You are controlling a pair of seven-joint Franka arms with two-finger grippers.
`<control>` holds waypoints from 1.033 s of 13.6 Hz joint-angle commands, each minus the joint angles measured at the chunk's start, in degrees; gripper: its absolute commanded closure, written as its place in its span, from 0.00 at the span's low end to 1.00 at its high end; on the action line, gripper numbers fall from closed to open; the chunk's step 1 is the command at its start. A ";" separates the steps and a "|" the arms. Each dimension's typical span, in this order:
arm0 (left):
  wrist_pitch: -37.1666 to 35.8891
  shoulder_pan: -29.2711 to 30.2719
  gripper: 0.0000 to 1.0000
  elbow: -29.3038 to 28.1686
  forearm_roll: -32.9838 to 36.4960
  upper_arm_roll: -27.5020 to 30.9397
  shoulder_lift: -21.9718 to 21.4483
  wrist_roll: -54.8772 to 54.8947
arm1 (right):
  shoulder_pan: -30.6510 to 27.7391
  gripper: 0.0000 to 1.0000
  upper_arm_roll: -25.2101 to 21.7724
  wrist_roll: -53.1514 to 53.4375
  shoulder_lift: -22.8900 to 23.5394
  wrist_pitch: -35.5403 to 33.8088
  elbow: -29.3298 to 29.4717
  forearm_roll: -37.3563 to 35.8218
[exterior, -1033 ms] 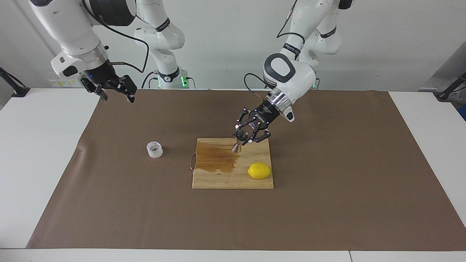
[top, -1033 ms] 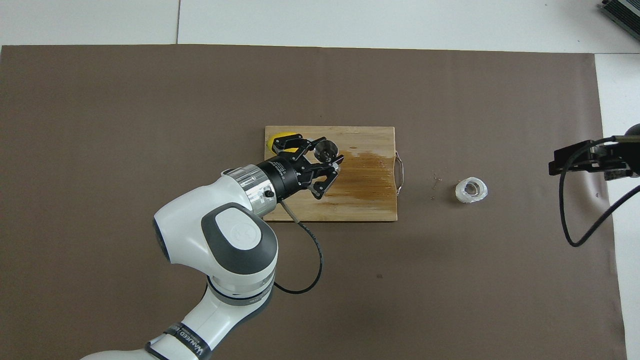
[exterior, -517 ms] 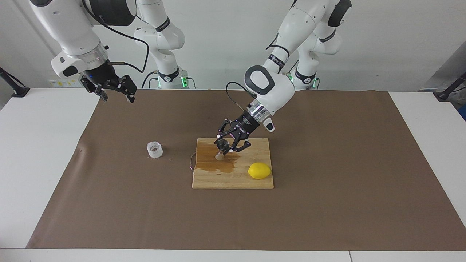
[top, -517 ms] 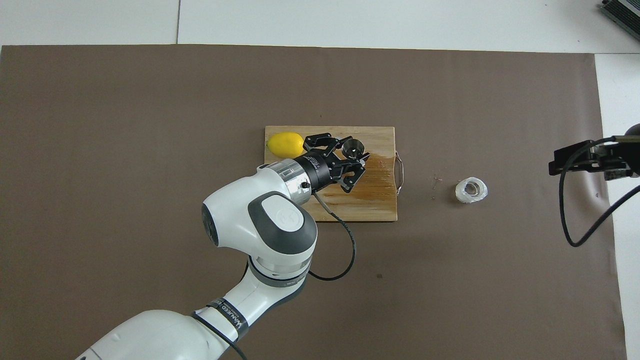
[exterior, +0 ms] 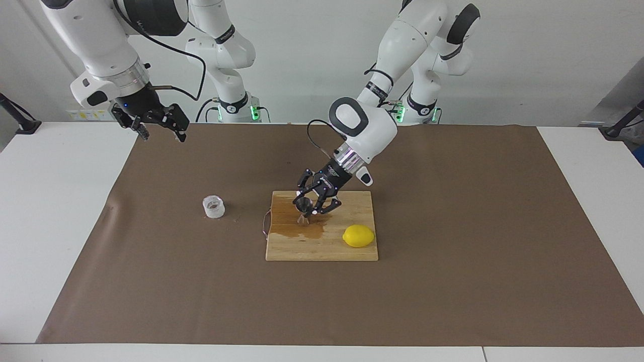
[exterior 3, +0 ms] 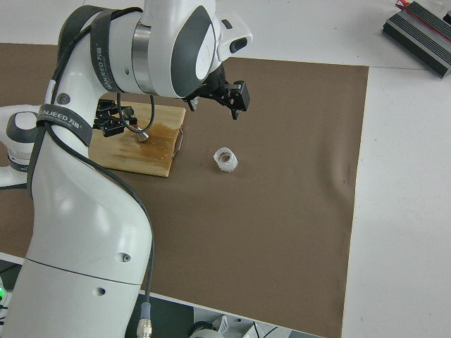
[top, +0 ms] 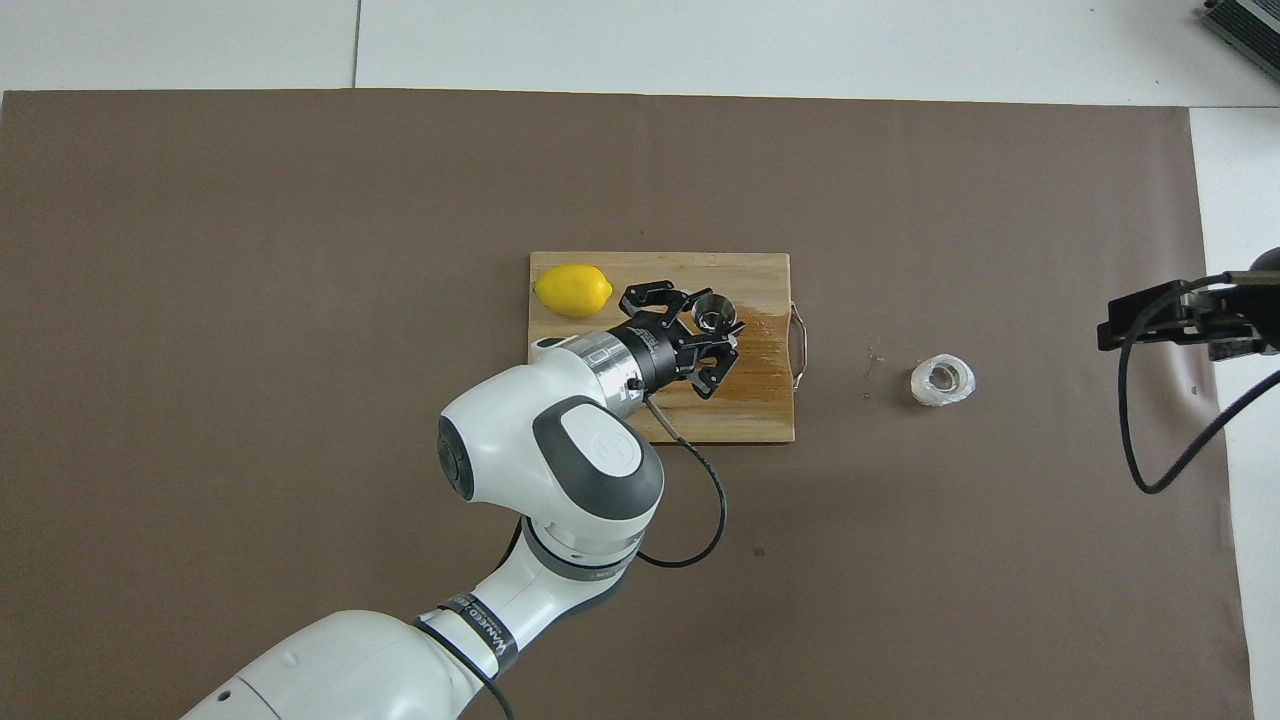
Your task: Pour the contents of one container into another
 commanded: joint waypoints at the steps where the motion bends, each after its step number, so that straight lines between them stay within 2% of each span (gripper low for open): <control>1: 1.91 -0.83 1.00 1.29 0.14 0.25 1.02 0.10 | -0.50 0.00 0.26 1.08 -1.12 -0.14 -1.21 1.25; 3: 2.62 -0.92 0.99 1.11 -0.04 0.16 1.02 0.10 | -0.50 0.00 0.26 1.08 -1.12 -0.14 -1.21 1.25; 5: 2.70 -0.92 0.88 0.85 -0.21 0.16 0.93 0.10 | -0.50 0.00 0.26 1.08 -1.12 -0.14 -1.21 1.25; 7: 2.88 -1.01 0.84 0.50 -0.48 0.16 1.02 0.10 | -0.50 0.00 0.35 1.08 -1.12 -0.14 -1.21 1.25; 9: 2.88 -1.01 0.71 0.41 -0.39 0.16 0.93 0.10 | -0.50 0.00 0.35 1.08 -1.12 -0.14 -1.21 1.25; 12: 2.79 -1.01 0.35 0.41 -0.04 0.16 0.93 0.10 | -0.50 0.00 0.26 1.08 -1.12 -0.14 -1.21 1.25; 14: 2.79 -1.01 0.21 0.41 0.14 0.16 0.93 0.10 | -0.50 0.00 0.35 1.08 -1.12 -0.14 -1.21 1.25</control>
